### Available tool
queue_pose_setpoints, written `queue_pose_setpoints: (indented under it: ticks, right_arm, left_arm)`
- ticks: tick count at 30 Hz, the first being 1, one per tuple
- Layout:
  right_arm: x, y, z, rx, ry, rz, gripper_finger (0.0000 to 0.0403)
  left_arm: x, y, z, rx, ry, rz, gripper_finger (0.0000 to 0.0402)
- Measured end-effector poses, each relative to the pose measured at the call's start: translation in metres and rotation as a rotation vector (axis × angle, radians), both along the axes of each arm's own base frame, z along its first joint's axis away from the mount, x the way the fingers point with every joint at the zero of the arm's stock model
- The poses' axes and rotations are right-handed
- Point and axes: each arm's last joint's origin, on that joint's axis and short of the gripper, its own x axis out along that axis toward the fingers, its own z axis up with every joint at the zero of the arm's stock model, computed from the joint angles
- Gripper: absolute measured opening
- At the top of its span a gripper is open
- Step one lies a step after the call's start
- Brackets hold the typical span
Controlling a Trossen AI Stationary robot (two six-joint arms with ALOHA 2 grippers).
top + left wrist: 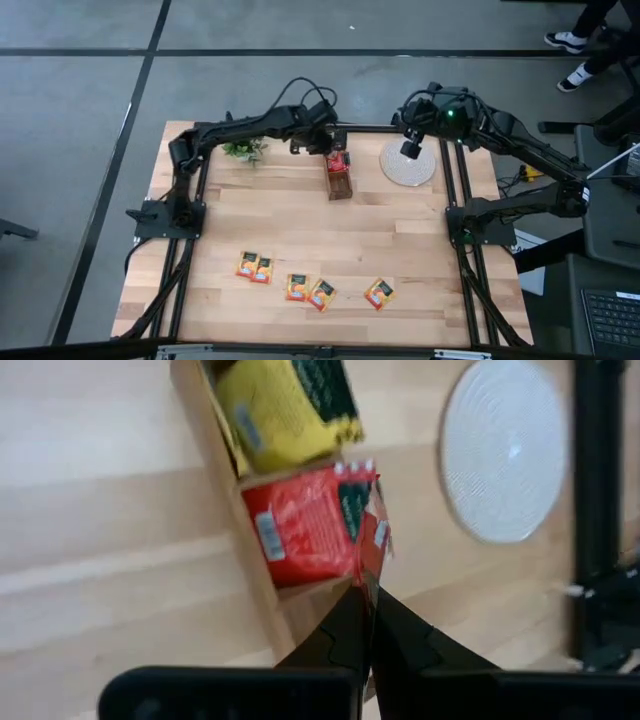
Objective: Pick & Place Tea
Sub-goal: Put the red tea bag into the middle section of the wooden organizer
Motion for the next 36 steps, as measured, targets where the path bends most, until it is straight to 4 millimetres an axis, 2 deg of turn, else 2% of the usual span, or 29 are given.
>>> queue_pose_setpoints:
  ticks: [6, 13, 36]
  right_arm:
    - [-0.003, -0.004, -0.001, 0.009, 0.011, -0.016, 0.0146]
    - [-0.004, -0.007, -0.002, 0.068, -0.010, 0.042, 0.0146]
    - [-0.006, -0.011, -0.002, 0.077, -0.015, 0.036, 0.0146]
  left_arm:
    - [0.018, 0.001, -0.014, -0.019, 0.036, -0.017, 0.0003]
    - [0.022, 0.003, -0.038, -0.070, 0.107, -0.015, 0.0003]
    - [0.016, 0.009, -0.042, -0.058, 0.168, 0.019, 0.0003]
